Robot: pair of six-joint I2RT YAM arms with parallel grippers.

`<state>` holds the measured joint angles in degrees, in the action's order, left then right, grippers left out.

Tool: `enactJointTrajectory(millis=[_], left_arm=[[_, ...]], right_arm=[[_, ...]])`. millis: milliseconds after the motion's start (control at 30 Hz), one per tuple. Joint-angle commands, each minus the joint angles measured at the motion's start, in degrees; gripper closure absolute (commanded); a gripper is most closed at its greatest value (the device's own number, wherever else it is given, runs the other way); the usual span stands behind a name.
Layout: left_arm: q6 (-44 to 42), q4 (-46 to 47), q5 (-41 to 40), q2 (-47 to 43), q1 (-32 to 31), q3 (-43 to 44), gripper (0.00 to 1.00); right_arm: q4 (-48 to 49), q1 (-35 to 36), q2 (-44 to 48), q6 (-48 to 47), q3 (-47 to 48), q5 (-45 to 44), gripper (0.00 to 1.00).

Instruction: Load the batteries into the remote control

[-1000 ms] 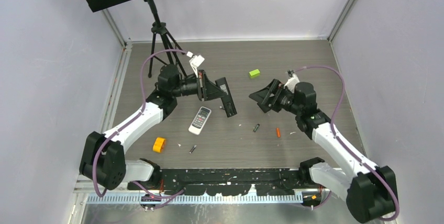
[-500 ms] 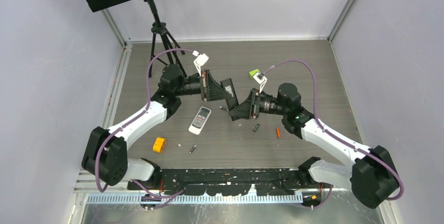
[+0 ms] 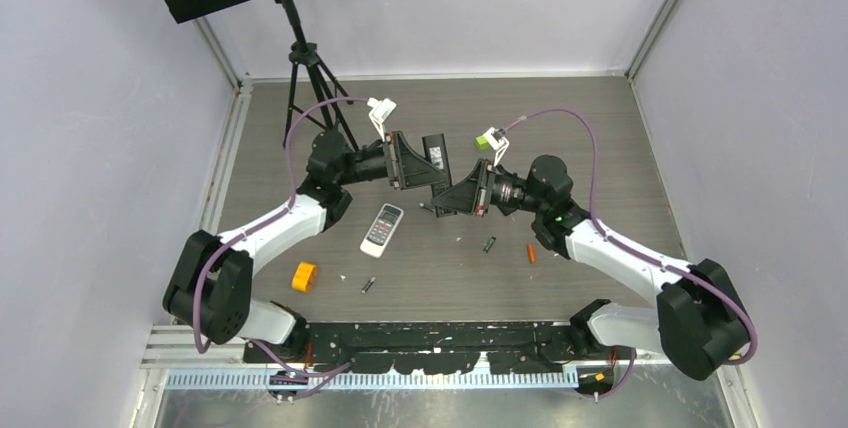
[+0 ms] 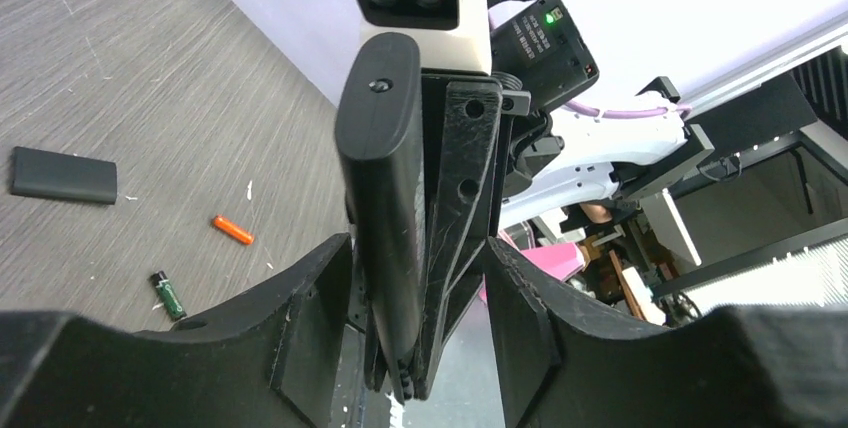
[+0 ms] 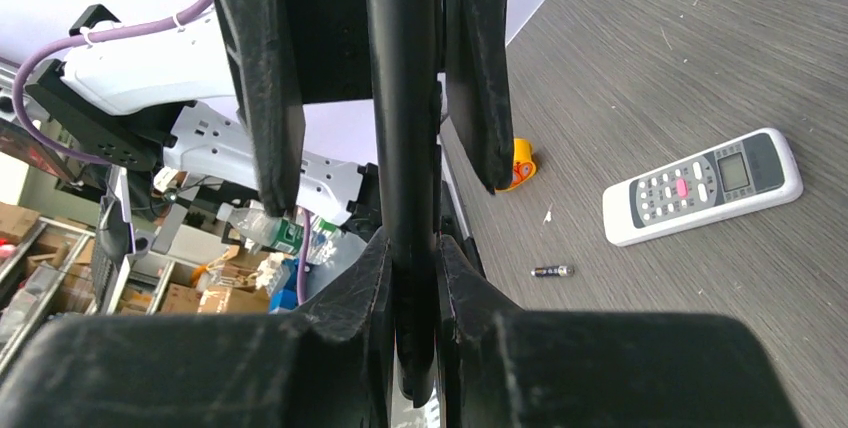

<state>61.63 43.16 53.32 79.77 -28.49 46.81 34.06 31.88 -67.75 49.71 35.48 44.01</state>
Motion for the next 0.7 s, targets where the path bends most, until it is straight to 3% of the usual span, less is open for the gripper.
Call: enactJointTrajectory(millis=[0,67,133,200,267,367,400,500,667], left_arm=[[3.1,5.8,-2.8,1.6,-0.3,0.0,0.47],[3.3,6.0,-3.7,1.8,-0.3,0.0,0.48],[3.2,6.2,-4.7,1.8,-0.3,-0.1,0.57],[2.7,6.0,-5.1,1.9,-0.3,-0.1,0.74],[1.9,5.6,-5.2,2.1,-0.3,-0.1,0.98],[-2.4,1.6,-5.6,1.6,0.1,0.1,1.00],[-4.7,-0.8,-6.3,1.1,0.3,0.2,1.00],[-13.8,-11.8,-11.3,-1.4,1.0,0.6,1.00],[-26.9,-28.5,-28.3,-5.5,1.0,0.1,1.00]], right_arm=[[10.8,0.3,-2.8,4.2,1.9,-0.1,0.86],[11.2,0.3,-3.2,4.5,2.0,0.0,0.86],[10.9,0.3,-3.3,4.4,2.0,-0.1,0.86],[10.1,0.3,-3.1,4.2,2.0,-0.3,0.86],[8.6,0.2,-2.8,4.0,2.2,-0.5,0.83],[2.7,0.3,-1.1,1.3,2.3,-3.5,0.37],[-0.9,0.2,0.4,-0.5,2.4,-5.6,0.29],[-16.6,0.2,4.6,-7.1,3.7,-15.7,0.21],[-39.6,0.2,8.2,-10.1,6.5,-35.2,0.21]])
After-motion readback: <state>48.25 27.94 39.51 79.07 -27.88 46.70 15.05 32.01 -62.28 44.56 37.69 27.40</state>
